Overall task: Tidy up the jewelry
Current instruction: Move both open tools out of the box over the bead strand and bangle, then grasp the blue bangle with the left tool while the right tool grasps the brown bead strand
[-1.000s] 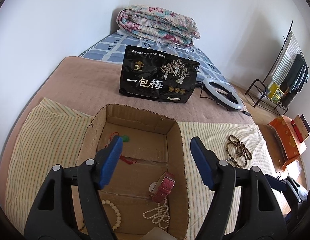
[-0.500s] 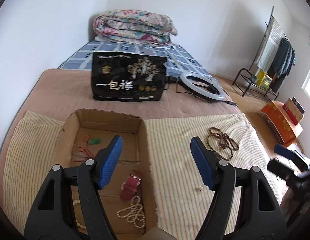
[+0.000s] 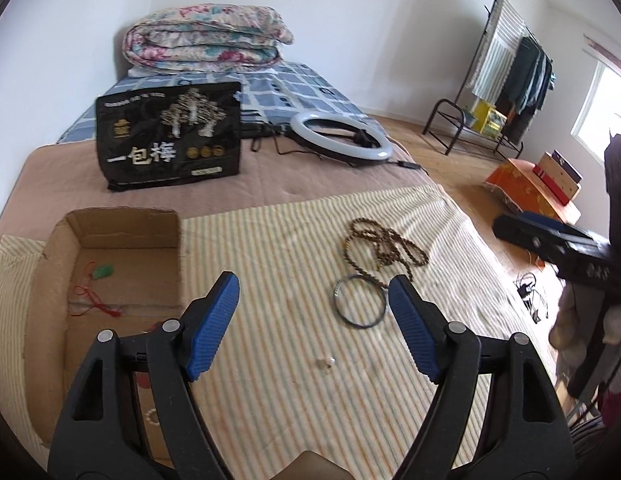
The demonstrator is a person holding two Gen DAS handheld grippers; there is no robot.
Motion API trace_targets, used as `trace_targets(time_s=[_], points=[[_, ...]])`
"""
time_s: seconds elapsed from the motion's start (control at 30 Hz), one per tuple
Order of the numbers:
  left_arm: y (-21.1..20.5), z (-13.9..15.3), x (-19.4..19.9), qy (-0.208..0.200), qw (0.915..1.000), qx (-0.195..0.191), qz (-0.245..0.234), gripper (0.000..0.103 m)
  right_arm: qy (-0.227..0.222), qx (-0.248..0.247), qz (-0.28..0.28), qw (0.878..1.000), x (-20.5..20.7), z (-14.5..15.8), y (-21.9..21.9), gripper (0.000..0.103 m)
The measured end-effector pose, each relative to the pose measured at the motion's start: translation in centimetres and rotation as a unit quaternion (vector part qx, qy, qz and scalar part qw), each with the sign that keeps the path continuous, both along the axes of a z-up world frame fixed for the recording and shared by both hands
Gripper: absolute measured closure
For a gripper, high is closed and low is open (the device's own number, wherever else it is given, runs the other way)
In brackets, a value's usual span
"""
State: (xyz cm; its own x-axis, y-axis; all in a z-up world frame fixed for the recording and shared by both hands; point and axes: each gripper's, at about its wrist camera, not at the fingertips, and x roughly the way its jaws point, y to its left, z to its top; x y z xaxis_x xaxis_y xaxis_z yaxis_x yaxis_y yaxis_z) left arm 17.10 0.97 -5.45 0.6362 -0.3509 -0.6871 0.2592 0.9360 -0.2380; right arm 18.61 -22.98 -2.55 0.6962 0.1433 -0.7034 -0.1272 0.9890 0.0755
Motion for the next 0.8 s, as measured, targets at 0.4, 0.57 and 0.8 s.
trace_targets(time_s=[0.4, 0.57, 0.8], points=[[-7.1, -4.8, 1.3, 0.047, 0.9962, 0.038, -0.063, 0.024, 0.077, 0.01, -0.032, 0.996, 6.1, -7.8, -6.8, 0.0], [-9.6, -6.9, 1.4, 0.054, 0.9907, 0.07, -0.103, 0.024, 0.08, 0.002, -0.015, 0.997, 7.4, -9.5, -6.9, 0.0], [-11.6, -9.5, 2.4, 0.068, 0.9856, 0.111, -0.108, 0.024, 0.085, -0.007, 0.011, 0.996, 9.2, -10.5, -6.5, 0.0]])
